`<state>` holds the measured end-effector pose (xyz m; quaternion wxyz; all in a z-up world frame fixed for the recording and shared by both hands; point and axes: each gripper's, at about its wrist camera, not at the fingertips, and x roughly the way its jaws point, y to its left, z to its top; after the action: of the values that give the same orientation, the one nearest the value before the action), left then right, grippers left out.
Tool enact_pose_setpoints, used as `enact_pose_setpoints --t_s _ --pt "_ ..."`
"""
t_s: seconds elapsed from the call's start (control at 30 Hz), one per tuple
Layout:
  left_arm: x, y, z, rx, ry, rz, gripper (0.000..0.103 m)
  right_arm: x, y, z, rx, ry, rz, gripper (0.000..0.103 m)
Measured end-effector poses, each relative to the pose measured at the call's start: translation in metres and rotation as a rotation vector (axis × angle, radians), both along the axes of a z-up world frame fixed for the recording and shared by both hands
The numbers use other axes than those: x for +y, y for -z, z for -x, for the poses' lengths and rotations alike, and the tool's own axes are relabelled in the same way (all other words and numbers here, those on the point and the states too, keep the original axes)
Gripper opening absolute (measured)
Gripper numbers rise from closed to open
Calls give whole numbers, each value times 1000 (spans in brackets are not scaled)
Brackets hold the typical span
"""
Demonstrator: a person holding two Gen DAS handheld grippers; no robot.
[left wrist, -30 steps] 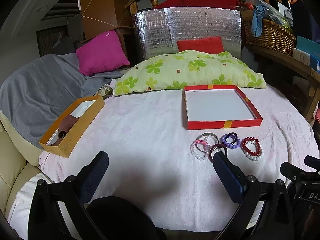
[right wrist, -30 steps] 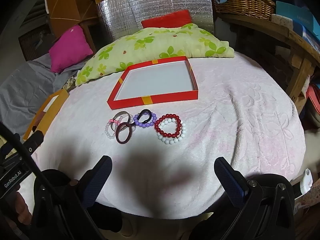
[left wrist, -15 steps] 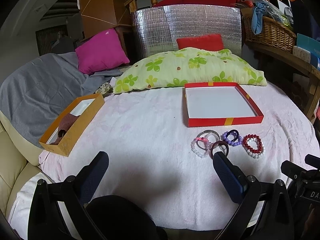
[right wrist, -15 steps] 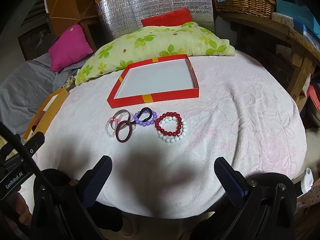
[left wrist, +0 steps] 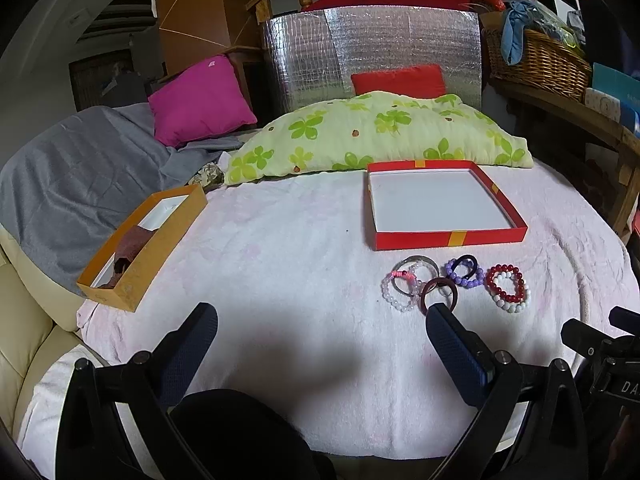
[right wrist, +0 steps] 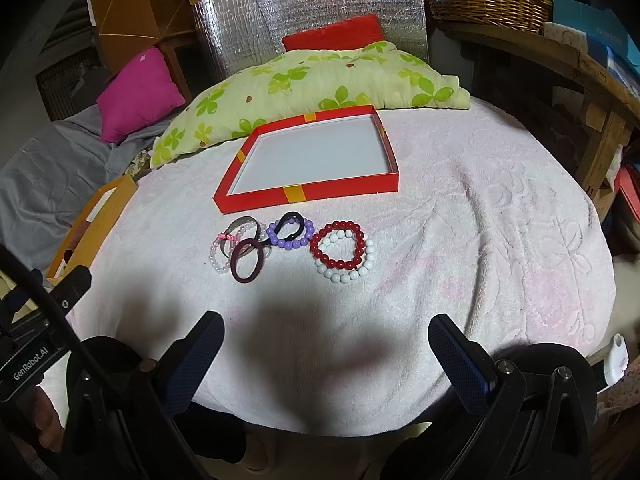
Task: Organize jewelry
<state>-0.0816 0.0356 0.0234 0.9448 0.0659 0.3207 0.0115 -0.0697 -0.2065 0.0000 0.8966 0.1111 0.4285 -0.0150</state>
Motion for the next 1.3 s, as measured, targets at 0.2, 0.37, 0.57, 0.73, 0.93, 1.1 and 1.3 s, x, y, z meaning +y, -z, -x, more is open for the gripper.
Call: enact_pose_setpoints --t_s 0.2,0.37,0.57,0.73,0.93,1.1,1.3 --pt "0 0 0 0 1 0 103 0 1 -1 3 -1 -1 103" --pt "0 0 0 0 1 1 103 1 2 -1 3 0 -1 103" --pt "-1 1 -1 0 1 0 103 0 2 -2 2 -1 -2 103" --pt "-1 2 -1 2 2 -1 103 1 2 -2 3 -1 -2 103" --pt "-1 5 -1 4 3 -2 103 2 4 -3 5 -4 -4 103" --pt "0 6 -3 8 6 -4 103 1 5 -4 6 -4 -13 103" --pt "-2 7 -6 17 8 -10 103 0 6 -7 9 -4 -17 103"
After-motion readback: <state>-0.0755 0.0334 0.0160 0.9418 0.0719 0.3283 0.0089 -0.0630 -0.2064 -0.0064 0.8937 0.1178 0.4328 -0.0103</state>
